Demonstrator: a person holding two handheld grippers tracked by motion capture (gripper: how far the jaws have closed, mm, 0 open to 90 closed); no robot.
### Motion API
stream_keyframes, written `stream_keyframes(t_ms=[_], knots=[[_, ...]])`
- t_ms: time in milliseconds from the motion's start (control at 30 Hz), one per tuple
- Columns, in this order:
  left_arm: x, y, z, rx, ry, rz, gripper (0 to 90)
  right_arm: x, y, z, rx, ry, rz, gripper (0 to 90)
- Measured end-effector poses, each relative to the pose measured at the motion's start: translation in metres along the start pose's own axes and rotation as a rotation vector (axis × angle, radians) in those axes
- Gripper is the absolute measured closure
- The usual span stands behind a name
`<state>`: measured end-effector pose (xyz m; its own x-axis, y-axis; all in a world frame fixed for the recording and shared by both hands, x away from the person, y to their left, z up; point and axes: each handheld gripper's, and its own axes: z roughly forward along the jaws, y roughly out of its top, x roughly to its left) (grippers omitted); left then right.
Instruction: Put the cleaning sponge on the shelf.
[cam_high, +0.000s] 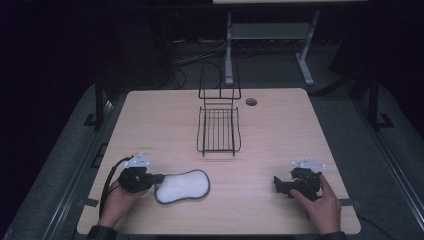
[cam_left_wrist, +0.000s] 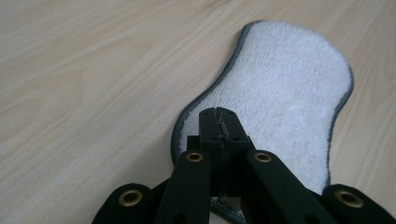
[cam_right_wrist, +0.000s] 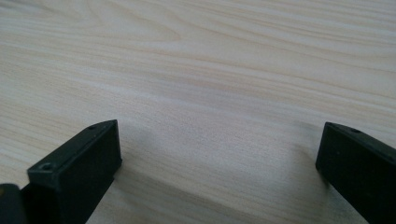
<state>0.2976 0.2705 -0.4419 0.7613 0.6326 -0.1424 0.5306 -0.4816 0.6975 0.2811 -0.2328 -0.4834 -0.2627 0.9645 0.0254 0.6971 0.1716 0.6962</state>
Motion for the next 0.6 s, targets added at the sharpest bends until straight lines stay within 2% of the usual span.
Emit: stream_keyframes(t_ms=[100,167,233,267,333,433,600], knots=[[-0.004,0.009,-0.003,-0.04,-0.016,0.017,89.5,0.0,0.0,0.0,0.0,0.0,0.0,0.0],[-0.007,0.015,-0.002,-0.043,-0.031,0.037,89.5,0.0,0.0,0.0,0.0,0.0,0.0,0.0],[-0.008,0.018,0.0,-0.047,-0.038,0.037,89.5,0.0,0.0,0.0,0.0,0.0,0.0,0.0],[-0.01,0.025,0.004,-0.049,-0.047,0.05,89.5,0.0,0.0,0.0,0.0,0.0,0.0,0.0],[-0.01,0.029,0.006,-0.046,-0.054,0.056,89.6,0.0,0.0,0.0,0.0,0.0,0.0,0.0],[-0.016,0.042,0.017,-0.036,-0.076,0.086,89.5,0.0,0.0,0.0,0.0,0.0,0.0,0.0],[-0.024,0.054,0.033,-0.017,-0.102,0.123,89.6,0.0,0.0,0.0,0.0,0.0,0.0,0.0]])
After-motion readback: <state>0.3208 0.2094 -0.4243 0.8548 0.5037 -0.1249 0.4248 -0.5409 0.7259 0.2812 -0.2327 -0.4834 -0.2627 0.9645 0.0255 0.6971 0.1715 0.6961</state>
